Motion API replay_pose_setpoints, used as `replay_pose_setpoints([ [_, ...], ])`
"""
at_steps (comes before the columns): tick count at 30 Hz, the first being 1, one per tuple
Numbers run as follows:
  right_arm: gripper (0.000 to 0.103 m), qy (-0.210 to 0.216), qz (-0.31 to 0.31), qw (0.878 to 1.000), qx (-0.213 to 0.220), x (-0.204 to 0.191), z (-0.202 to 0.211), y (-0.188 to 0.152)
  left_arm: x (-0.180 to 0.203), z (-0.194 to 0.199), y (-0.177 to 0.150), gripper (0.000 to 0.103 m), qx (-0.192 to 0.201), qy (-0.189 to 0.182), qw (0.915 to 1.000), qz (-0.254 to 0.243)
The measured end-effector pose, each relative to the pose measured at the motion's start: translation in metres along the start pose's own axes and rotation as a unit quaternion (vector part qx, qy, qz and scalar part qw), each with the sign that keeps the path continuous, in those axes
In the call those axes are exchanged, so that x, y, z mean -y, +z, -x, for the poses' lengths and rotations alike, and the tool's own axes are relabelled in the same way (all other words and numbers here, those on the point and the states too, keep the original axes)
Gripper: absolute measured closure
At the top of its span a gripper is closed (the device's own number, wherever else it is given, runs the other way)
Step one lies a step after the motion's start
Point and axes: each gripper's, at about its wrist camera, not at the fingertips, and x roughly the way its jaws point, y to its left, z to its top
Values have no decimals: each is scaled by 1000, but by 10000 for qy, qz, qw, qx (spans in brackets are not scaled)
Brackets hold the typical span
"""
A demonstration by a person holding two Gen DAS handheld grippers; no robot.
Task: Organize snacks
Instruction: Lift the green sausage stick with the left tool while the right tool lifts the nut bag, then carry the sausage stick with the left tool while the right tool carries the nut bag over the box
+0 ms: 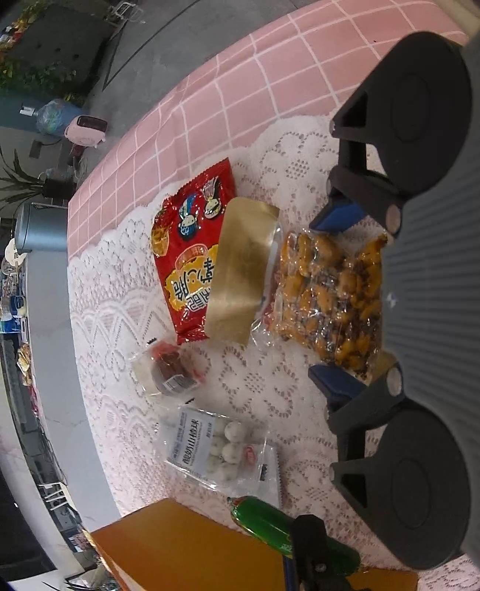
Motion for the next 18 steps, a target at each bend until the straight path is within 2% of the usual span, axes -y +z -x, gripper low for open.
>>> replay_pose_setpoints([
  [11, 30, 298, -264, 9988, 273, 4, 35, -6, 3, 32, 1, 78, 302, -41, 9995, 2],
  [18, 30, 470, -115, 9965, 689, -12, 80, -4, -5, 67, 3, 78, 675, -62, 9976, 126],
])
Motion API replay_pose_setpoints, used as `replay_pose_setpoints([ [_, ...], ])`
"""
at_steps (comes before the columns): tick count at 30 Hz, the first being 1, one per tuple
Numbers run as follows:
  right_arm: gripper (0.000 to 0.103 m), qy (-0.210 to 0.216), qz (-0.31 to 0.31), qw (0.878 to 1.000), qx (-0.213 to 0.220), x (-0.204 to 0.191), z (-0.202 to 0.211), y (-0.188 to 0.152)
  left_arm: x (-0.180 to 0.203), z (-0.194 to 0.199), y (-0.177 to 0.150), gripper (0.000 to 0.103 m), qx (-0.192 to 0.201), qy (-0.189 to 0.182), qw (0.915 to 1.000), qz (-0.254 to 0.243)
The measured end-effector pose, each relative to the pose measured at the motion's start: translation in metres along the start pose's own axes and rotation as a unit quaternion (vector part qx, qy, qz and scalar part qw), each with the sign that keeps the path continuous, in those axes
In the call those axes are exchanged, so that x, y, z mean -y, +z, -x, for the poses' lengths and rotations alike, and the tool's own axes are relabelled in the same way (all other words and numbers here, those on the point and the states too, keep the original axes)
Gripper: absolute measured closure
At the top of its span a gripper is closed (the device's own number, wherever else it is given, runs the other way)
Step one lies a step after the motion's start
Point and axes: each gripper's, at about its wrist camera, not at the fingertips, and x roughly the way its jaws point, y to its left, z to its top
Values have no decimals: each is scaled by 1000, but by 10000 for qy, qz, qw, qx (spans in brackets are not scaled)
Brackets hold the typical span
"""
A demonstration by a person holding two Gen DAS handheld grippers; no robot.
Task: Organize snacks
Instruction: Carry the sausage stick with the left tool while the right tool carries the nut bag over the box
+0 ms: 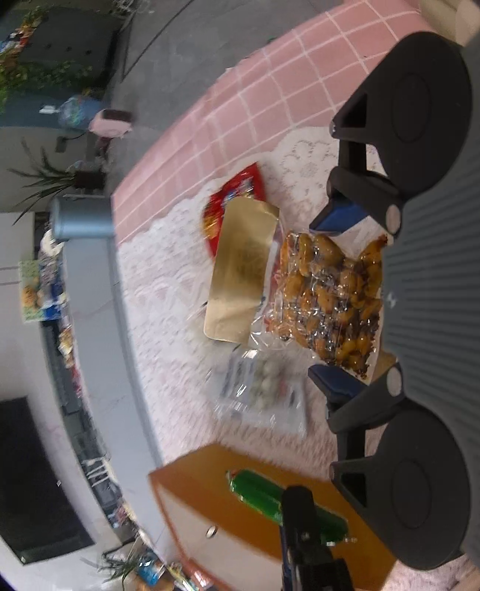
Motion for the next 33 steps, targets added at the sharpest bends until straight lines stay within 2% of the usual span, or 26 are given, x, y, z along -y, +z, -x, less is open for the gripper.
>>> replay_pose_setpoints([
  [4, 30, 187, 170, 9993, 291, -20, 26, 8, -11, 25, 2, 78, 254, 84, 9996, 75],
  [9, 30, 660, 374, 9955, 565, -51, 52, 17, -34, 53, 5, 78, 531, 227, 9980, 275],
  [18, 30, 1375, 948, 9840, 625, -123, 68, 31, -97, 87, 14, 78, 850, 701, 9909, 768],
  [23, 30, 1591, 1431, 9757, 472, -166, 56, 42, -131, 83, 20, 78, 602, 821, 9907, 908],
  [27, 30, 1623, 1956, 9668, 248, -196, 39, 46, -143, 63, 21, 78, 207, 881, 9931, 752],
  [33, 29, 1320, 2750, 9523, -61, -230, 4, 45, -164, 34, 19, 78, -256, 856, 9940, 637],
])
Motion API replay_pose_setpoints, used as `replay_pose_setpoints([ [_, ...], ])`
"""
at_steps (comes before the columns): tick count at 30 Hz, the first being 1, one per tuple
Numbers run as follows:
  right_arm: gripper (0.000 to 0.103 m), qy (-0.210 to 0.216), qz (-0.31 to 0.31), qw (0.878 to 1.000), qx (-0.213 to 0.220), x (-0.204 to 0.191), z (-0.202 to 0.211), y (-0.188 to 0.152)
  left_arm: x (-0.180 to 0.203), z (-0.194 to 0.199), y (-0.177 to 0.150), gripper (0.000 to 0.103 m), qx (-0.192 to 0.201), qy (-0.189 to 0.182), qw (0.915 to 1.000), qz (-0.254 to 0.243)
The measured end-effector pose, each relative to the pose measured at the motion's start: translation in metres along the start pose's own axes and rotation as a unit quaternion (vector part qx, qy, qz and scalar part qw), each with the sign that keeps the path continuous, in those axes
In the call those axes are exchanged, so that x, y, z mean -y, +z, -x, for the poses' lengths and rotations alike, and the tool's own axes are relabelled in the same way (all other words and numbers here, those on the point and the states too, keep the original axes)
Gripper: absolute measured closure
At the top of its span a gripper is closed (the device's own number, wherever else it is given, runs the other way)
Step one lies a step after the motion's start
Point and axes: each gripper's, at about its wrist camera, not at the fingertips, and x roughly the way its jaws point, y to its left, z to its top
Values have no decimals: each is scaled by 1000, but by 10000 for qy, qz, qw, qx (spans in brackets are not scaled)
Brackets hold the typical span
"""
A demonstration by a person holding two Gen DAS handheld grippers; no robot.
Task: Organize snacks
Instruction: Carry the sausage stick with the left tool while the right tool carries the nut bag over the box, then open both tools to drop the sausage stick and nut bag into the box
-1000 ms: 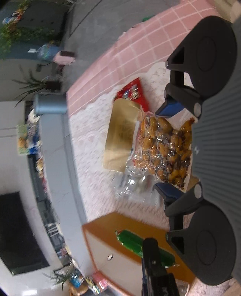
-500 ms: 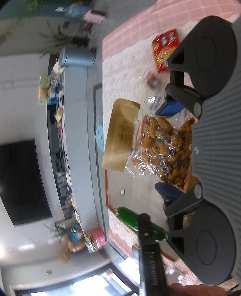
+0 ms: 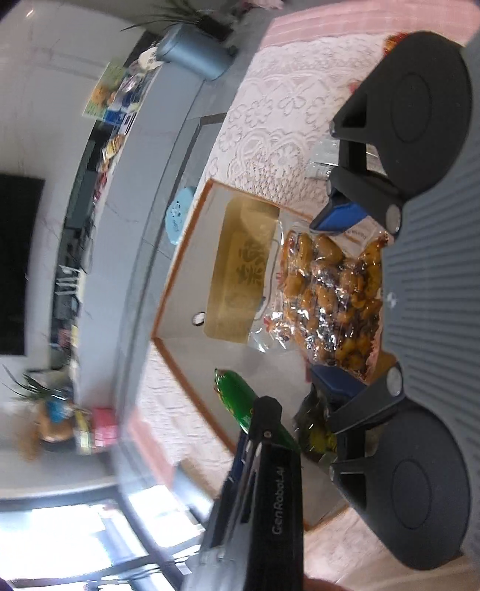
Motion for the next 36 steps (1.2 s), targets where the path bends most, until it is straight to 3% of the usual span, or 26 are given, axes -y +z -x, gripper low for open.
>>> replay_pose_setpoints([
  [6, 29, -183, 574, 9979, -242, -13, -30, 3, -10, -16, -3, 78, -264, 223, 9988, -335],
  [16, 29, 28, 1222, 9917, -412, -23, -51, 7, -2, -40, -2, 78, -790, 344, 9924, -880],
  [26, 28, 26, 1267, 9898, -645, -22, -72, 7, 3, -55, -5, 78, -1078, 447, 9871, -1095],
  [36, 22, 4, 1250, 9891, -775, -25, -84, 12, 9, -56, -4, 77, -1064, 564, 9855, -1194],
])
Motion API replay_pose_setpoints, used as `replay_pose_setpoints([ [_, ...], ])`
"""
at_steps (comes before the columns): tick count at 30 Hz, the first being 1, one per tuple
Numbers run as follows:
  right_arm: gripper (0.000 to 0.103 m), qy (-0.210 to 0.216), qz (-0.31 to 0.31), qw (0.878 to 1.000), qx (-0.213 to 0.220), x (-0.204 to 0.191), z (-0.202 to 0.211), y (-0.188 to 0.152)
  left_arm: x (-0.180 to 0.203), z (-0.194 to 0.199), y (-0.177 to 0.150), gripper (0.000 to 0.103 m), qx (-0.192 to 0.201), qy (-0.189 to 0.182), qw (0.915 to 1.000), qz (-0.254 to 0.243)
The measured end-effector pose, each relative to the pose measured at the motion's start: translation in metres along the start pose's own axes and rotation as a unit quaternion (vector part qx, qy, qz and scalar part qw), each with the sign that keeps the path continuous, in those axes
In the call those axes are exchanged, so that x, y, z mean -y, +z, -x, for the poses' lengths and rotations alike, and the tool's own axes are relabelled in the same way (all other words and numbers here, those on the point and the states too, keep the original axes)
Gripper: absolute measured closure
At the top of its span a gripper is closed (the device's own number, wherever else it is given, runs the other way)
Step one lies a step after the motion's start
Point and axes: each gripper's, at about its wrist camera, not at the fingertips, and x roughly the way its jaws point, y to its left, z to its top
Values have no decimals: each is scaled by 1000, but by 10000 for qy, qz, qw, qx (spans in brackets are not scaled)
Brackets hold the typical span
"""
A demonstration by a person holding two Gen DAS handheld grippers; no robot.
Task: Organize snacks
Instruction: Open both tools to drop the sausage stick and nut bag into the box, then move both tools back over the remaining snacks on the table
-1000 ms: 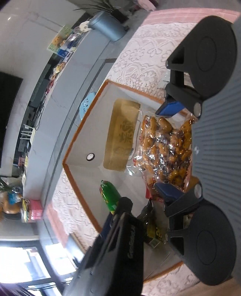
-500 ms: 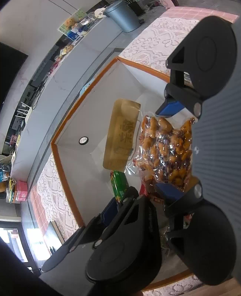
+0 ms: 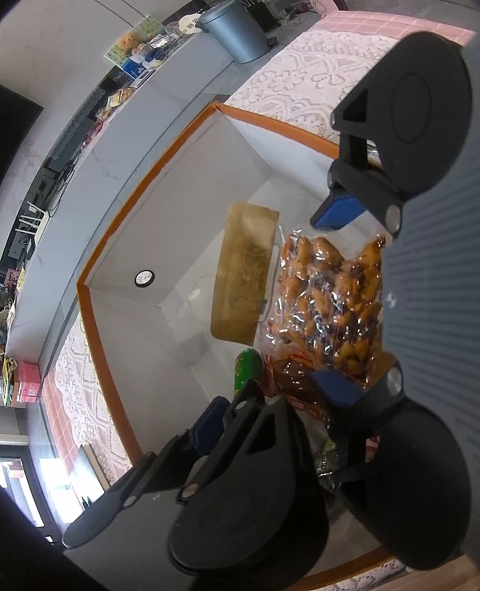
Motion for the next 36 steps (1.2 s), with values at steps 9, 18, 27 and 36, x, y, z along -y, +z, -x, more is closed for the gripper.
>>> replay_pose_setpoints([
  [9, 9, -279, 39, 9996, 61, -4, 6, 6, -3, 16, 1, 49, 380, 37, 9992, -103],
  [18, 7, -524, -84, 9985, 164, 1, 22, 9, -16, 46, -2, 39, 866, 213, 9955, 305],
  [27, 7, -644, -1019, 9892, 837, 22, 70, -13, -11, 88, -9, 39, 1692, 255, 9818, 822],
  [36, 6, -908, -2038, 9622, 1560, 44, 128, -54, 32, 124, -14, 39, 2540, 108, 9633, 868],
])
